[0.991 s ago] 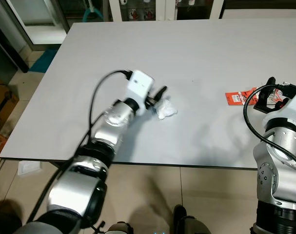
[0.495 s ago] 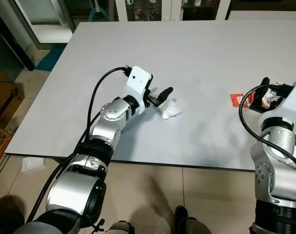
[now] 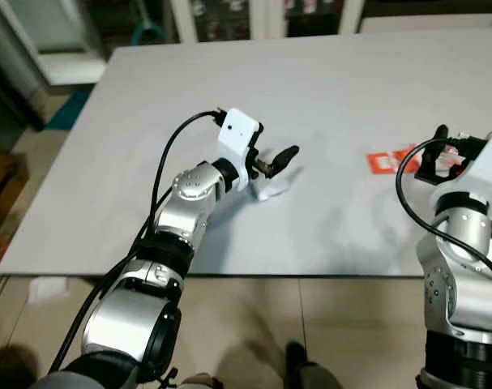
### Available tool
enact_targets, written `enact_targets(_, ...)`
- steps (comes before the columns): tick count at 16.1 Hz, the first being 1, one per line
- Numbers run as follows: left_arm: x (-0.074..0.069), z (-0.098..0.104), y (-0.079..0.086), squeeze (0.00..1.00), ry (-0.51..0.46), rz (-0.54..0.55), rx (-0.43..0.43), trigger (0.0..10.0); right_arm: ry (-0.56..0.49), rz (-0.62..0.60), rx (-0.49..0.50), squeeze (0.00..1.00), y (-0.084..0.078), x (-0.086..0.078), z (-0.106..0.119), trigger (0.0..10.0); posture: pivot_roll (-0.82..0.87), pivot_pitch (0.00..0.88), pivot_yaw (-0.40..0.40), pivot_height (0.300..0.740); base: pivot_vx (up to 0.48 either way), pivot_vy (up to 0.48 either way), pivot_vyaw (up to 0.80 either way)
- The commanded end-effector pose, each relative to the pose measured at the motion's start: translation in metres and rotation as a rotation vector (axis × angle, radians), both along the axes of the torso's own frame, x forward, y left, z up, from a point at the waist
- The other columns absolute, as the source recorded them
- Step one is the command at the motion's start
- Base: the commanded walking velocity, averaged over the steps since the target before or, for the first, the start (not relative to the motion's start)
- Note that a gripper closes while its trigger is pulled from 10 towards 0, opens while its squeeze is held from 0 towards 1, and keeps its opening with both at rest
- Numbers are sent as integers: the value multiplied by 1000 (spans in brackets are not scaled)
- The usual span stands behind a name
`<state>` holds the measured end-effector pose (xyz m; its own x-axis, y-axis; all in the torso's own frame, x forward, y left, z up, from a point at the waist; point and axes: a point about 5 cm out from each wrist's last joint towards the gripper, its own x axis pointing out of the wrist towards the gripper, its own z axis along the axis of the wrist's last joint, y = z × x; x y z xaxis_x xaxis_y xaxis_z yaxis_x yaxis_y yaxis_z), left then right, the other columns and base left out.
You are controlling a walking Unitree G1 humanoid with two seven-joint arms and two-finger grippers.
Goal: Picking trash to rubbish bin
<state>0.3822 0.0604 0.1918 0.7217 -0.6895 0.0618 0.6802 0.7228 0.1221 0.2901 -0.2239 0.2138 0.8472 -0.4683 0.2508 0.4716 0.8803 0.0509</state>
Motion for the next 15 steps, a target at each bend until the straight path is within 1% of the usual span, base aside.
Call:
enact_targets(1,-1,1,1,0,5,-2,-4,10000,0,5,-19,0,3,1,3,10000,120,144,78,740,0,0,-788)
enact_targets(6,0,3,3,0,12,-15,-6,10000,41,26,-77,0,10,5,1,10000,122,149,78,740,0,0,-785)
enact_targets(8,1,5,4,0,4,-29,32,10000,46,50,-134,0,17,8,5,10000,122,149,78,740,0,0,-772)
enact_targets(10,3,4,7,0,9,-35,76,10000,50,79,-155,0,25,13,7,10000,120,153,83,740,0,0,-616)
enact_targets(13,4,1,10,0,7,-20,102,10000,66,108,-155,0,32,17,6,10000,123,156,86,740,0,0,-742)
enact_targets(15,3,-2,9,0,13,-8,95,10000,79,120,-171,0,35,19,5,10000,120,155,82,740,0,0,-731)
